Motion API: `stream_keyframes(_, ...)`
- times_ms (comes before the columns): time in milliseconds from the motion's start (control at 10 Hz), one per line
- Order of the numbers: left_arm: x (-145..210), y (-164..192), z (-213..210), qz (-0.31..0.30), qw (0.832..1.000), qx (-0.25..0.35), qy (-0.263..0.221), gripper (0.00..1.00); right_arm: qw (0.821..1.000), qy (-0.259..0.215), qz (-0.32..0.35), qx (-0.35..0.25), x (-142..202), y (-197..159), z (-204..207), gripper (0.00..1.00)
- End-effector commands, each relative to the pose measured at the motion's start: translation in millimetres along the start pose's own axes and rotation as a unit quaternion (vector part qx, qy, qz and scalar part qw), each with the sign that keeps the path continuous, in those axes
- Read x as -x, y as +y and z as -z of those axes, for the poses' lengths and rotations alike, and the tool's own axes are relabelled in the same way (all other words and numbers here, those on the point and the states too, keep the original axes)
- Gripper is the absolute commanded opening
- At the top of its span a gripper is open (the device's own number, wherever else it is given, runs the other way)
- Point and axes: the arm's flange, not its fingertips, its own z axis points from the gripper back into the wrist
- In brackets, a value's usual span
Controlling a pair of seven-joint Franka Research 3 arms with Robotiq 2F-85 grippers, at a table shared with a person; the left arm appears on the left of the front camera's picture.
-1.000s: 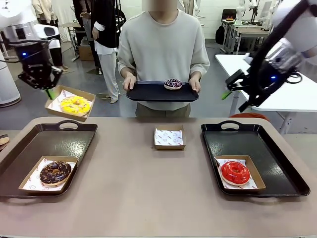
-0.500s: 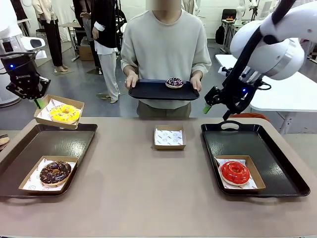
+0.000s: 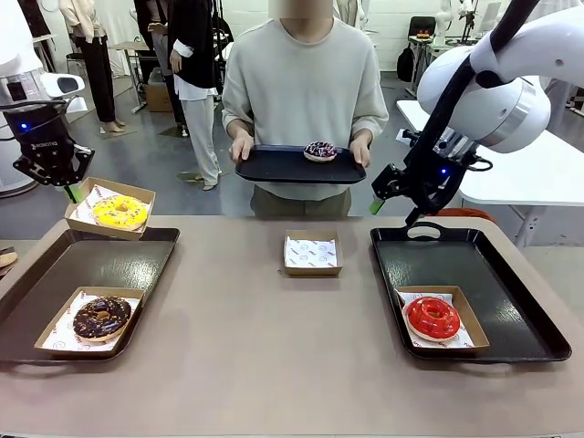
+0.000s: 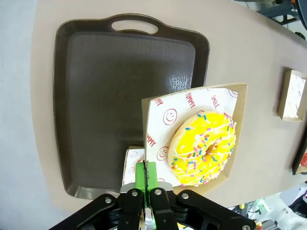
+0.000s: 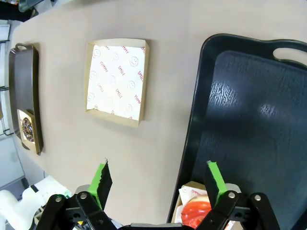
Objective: Individually package the donuts and arrange them on the tray.
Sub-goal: Place the picked Paper togo box on the Handle tray while simultaneously picking up another Paper togo box from the table with the other hand.
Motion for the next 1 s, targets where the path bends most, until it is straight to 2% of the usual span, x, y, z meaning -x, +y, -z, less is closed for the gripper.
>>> stream_keyframes(0,2.4,0.3,-4.1,0.000,1.000,0.000,0.000,0.01,1.000,-0.003,0.000,0.004,-0.5,0.9,-0.1,1.00)
stream_keyframes(400,0.2,-0.2,-0.6,0.000,1.000,0.000,-0.001,0.01,1.000,0.000,0.000,0.000,0.0,0.0,0.0,1.00)
stream_keyframes(500,-3.1,8.2,5.4,0.021,1.000,-0.001,0.009,0.01,1.000,-0.002,-0.009,0.022,-6.9,12.7,10.8,1.00)
stream_keyframes(800,-12.4,28.1,25.0,0.029,0.999,0.010,0.013,0.01,0.998,0.012,-0.022,0.058,-29.3,44.2,33.6,1.00)
stream_keyframes(900,-18.0,31.4,32.0,0.046,0.998,0.028,0.016,0.01,0.997,0.009,-0.015,0.081,-36.8,54.3,43.5,1.00)
